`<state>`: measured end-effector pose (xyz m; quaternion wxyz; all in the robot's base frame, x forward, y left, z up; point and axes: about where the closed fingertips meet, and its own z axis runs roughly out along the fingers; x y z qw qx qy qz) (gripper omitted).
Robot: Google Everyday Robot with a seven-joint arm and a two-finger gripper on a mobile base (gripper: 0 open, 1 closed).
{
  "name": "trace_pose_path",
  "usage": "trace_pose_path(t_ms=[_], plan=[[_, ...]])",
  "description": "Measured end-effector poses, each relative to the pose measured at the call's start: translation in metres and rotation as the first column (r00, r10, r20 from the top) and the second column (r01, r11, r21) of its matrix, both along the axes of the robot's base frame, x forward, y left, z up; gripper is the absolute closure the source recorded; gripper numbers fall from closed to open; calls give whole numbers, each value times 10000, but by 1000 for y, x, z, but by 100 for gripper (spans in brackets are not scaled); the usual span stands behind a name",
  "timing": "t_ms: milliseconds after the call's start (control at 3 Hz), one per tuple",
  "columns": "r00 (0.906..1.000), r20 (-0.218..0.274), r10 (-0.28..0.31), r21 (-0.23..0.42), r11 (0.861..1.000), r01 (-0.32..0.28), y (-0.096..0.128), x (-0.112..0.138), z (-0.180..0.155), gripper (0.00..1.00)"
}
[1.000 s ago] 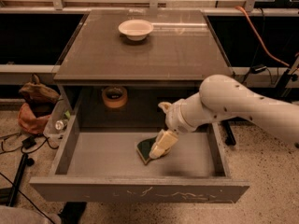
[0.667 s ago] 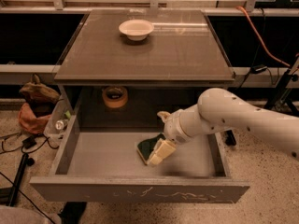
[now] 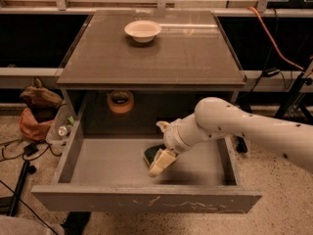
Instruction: Pick sponge from top drawer and place on counter
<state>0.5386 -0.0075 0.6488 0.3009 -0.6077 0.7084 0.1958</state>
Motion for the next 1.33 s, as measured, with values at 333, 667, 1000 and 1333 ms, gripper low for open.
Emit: trace_pose_path(t_ms=[333,667,1000,1333], plan=[[9991,-2,419,-194,9989,-419,14,12,-11,0],[9978,-130,649,-344,9973,-654,20,17,-23,0],[9977,-209,640,-379,9972,-648,17,16,-30,0],[9984,-340,459,-364,9982,-472,2,8,-39,0]])
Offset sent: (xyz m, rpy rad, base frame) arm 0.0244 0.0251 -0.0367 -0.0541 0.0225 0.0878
